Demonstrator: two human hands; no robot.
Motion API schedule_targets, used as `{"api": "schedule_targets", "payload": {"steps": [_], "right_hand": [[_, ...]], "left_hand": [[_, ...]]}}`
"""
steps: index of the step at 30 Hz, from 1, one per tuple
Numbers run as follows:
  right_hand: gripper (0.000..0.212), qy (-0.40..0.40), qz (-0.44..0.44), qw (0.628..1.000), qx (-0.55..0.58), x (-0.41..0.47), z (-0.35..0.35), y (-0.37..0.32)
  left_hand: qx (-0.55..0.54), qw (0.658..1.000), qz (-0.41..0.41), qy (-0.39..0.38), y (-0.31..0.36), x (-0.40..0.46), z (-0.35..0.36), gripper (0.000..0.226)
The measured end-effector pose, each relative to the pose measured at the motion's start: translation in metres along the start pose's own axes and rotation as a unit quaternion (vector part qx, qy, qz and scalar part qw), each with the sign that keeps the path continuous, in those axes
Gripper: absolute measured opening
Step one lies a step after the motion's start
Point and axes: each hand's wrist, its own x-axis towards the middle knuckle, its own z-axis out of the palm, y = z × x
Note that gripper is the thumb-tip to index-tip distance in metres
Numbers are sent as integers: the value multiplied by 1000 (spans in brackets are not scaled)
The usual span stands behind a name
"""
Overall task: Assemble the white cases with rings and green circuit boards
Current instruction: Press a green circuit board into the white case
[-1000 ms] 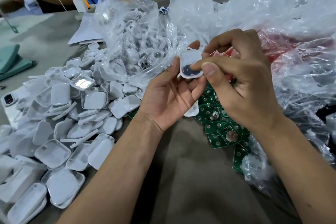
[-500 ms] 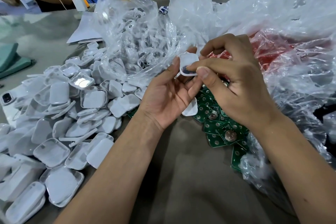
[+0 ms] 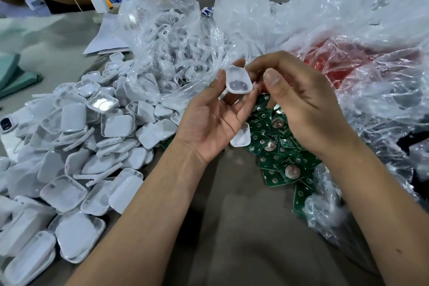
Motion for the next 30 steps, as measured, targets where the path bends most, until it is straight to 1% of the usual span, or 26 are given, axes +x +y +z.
{"api": "schedule_targets", "payload": {"steps": [2,4,5,6,8,9,11,12,13,15,17,20,23,25,27,30], "right_hand": [[25,13,23,999,29,0,-3,0],[28,12,44,999,-28,-2,-7,4],[32,-13,56,995,-76,-3,-9,8],[34,-58,72,988,-122,-4,-11,10],[24,-170,107,958,-203,-5,-13,13],[24,-214,112,938,-248,-5,-14,13],[40,-267,113,909,-299,-3,-12,12],[44,-276,118,905,-301,-2,-12,11],[44,-278,118,907,-294,-2,-11,9],[36,-272,118,918,-262,-3,-13,7],[29,-249,135,936,-207,-5,-15,6],[25,-191,174,959,-114,-5,-19,6],[23,-114,225,967,-26,-5,-22,8],[25,-57,255,963,66,-5,-20,8],[31,-20,261,950,169,-3,-19,4],[32,-28,252,917,309,-1,-25,-1]], "left_hand": [[-8,1000,4,4,0,0,0,41],[-19,1000,13,7,0,0,0,39],[-28,999,20,5,0,-1,-1,38],[-35,999,28,1,1,-2,-1,37],[-44,998,40,-11,4,-3,-3,39],[-46,998,41,-17,5,-4,-3,39],[-47,998,36,-28,6,-5,-2,40],[-45,998,32,-31,6,-5,-1,40],[-43,998,29,-35,6,-5,-2,40],[-43,998,24,-42,5,-5,-3,41],[-48,997,22,-51,5,-4,-4,41],[-59,996,25,-61,6,-4,-5,41],[-50,996,31,-62,5,-5,-5,40],[-44,997,31,-63,5,-5,-4,40],[-47,997,28,-61,5,-4,-3,41],[-54,997,21,-60,6,-4,-2,45]]}}
